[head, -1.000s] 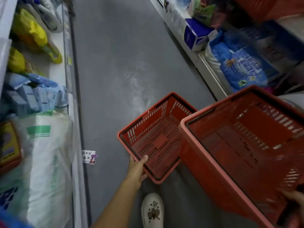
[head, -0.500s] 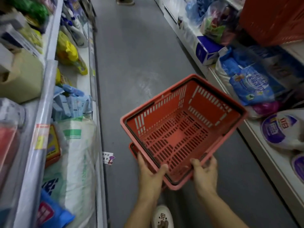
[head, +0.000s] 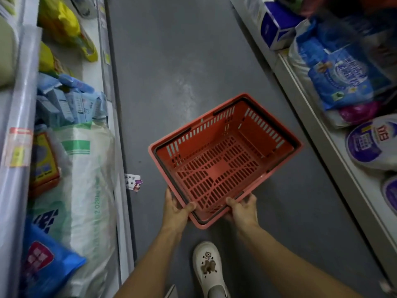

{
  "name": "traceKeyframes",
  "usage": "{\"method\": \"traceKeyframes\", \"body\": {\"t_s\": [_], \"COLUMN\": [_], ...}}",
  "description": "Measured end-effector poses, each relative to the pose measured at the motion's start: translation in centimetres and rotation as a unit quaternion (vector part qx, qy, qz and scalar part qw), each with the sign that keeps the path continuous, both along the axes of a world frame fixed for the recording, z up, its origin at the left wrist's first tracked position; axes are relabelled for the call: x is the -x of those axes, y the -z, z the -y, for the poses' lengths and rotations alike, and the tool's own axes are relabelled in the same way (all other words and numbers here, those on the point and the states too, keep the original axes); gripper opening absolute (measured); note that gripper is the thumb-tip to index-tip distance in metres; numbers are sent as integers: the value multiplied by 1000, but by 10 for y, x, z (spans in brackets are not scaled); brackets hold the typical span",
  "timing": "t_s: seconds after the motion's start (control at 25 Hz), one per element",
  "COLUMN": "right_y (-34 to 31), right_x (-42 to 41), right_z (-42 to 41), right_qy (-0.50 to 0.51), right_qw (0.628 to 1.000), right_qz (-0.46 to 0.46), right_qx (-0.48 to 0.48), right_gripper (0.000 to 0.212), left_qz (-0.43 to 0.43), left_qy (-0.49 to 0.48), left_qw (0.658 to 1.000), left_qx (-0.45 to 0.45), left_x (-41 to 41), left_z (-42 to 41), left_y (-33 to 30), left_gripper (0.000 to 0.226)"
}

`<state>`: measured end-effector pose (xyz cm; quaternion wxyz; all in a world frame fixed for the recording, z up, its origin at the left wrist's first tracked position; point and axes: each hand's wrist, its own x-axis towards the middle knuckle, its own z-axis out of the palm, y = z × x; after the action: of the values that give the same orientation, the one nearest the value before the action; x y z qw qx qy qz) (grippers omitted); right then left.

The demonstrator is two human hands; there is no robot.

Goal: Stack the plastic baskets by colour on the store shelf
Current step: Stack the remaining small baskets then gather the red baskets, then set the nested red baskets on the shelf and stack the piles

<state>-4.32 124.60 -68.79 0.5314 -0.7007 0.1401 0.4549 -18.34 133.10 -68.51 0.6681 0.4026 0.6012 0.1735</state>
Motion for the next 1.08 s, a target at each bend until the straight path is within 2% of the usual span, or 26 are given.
{"method": "traceKeyframes", "body": {"t_s": [0.08, 0.16, 0.28, 0.36, 0.48, 0.76, 0.92, 1.08], "right_y": [11, 14, -14, -44, -100, -233, -299, -340], "right_x": [-7, -17, -34, -39, -46, -87, -150, -241], "right_z": [3, 7, 17, 25, 31, 27, 21, 16], "right_qy": [-37, -116, -240, -276, -294, -321, -307, -234], "right_qw": [999, 993, 960, 941, 923, 885, 861, 864], "right_qz": [-11, 21, 129, 186, 243, 336, 402, 442], "right_qx": [11, 31, 66, 63, 51, 40, 60, 60], "right_gripper": [50, 46, 53, 53, 52, 38, 31, 28], "left_qz": [7, -13, -154, -192, -153, -97, -86, -44], "left_qy": [0, 33, 144, 203, 238, 274, 303, 332], "left_qw": [1000, 999, 970, 951, 951, 936, 914, 906], "left_qx": [-7, -41, -119, -133, -121, -198, -254, -258], "left_x": [-4, -11, -20, -29, -49, -106, -157, -243], "left_z": [2, 3, 3, 10, 20, -7, -37, -66], "left_y": [11, 18, 8, -14, -71, -222, -279, -318], "left_gripper": [77, 79, 80, 70, 54, 32, 23, 15]}}
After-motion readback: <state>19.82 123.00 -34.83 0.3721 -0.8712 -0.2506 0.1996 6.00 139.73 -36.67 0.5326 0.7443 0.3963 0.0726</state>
